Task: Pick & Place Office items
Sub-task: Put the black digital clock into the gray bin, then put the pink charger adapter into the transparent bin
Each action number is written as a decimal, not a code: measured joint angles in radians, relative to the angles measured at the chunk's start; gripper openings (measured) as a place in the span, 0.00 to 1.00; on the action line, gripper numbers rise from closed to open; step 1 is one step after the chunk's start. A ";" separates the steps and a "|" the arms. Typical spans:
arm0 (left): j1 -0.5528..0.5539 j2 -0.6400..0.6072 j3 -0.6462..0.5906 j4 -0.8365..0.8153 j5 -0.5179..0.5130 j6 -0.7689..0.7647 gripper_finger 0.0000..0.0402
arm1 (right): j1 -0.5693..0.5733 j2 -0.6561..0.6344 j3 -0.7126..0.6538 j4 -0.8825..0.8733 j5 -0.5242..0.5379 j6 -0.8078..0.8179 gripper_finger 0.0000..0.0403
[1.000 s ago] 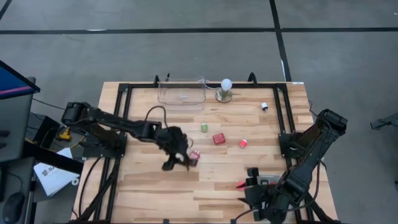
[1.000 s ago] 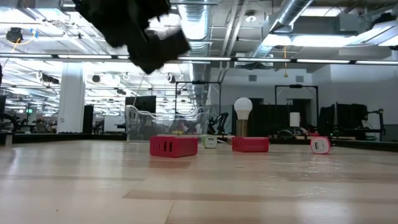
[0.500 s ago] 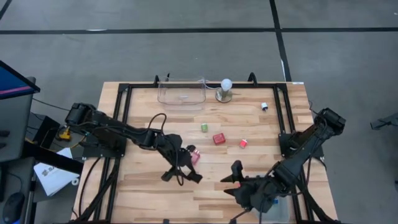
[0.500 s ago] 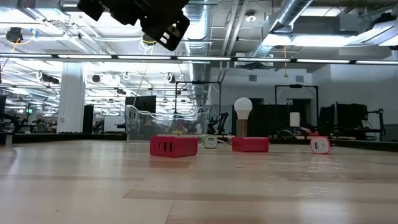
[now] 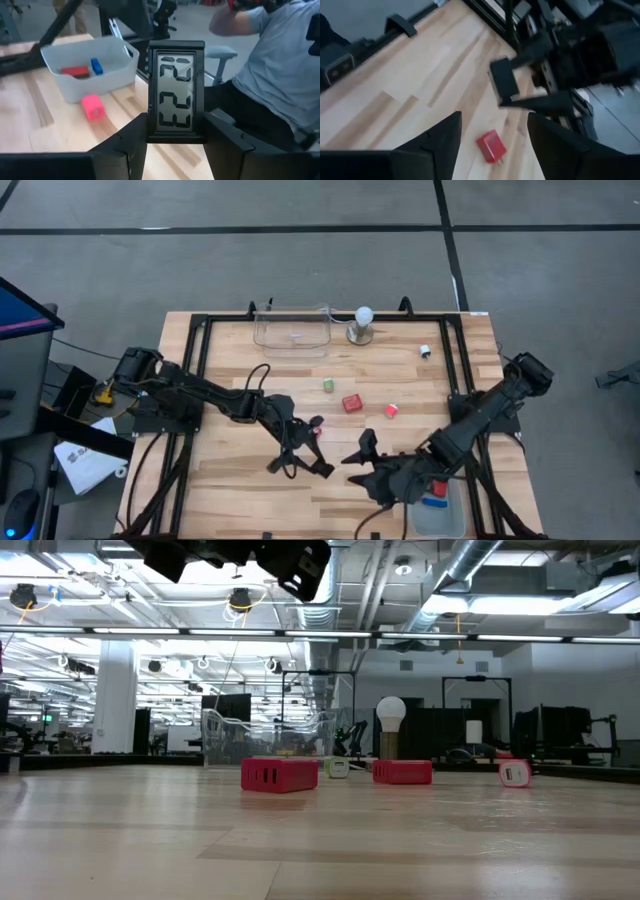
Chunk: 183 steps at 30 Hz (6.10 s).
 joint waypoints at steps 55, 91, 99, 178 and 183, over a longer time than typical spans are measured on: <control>0.014 0.000 -0.001 0.025 0.007 -0.003 0.44 | -0.114 0.075 0.000 0.214 -0.242 -0.261 0.14; 0.037 -0.452 -0.127 -0.231 -0.447 0.141 0.57 | 0.305 0.059 0.000 -0.618 0.234 1.153 0.14; -0.074 -0.706 -0.327 -0.152 -0.606 0.137 0.56 | 0.438 -0.018 0.051 -0.962 0.360 1.778 0.14; -0.182 -0.826 -0.387 -0.118 -0.667 0.133 0.56 | 0.132 0.046 0.046 -0.793 -0.103 1.191 0.52; -0.182 -0.826 -0.387 -0.124 -0.667 0.134 0.56 | 0.078 0.049 -0.012 -0.672 -0.214 1.168 0.55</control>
